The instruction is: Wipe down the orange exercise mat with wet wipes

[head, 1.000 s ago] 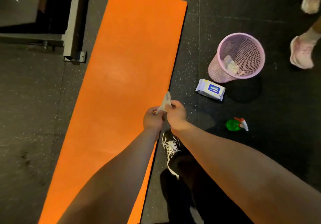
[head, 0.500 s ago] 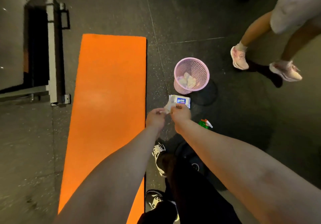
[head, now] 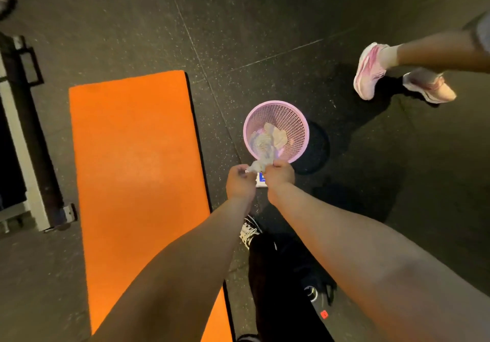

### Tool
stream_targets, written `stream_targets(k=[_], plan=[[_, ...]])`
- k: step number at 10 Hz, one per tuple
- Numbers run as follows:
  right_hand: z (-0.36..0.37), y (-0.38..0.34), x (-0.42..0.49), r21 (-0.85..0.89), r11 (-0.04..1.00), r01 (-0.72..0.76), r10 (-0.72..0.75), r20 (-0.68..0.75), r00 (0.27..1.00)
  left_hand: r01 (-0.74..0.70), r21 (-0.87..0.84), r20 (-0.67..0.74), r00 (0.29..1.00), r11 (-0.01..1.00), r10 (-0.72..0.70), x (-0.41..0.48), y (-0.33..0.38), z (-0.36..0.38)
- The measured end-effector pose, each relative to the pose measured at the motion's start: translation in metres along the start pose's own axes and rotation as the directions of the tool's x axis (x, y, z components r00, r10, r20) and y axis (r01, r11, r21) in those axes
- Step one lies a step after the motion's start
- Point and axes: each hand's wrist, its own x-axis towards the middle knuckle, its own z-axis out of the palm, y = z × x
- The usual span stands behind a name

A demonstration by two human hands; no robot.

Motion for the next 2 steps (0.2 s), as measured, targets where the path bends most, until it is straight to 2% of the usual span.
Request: stream_targets(k=[2], plan=[[0.022,-0.048,0.092,0.01,1.0,0.01,-0.009,-0.058,0.998,-0.048,0.103,0.173,0.984,0.994,0.029,0.095,0.017,0.042]])
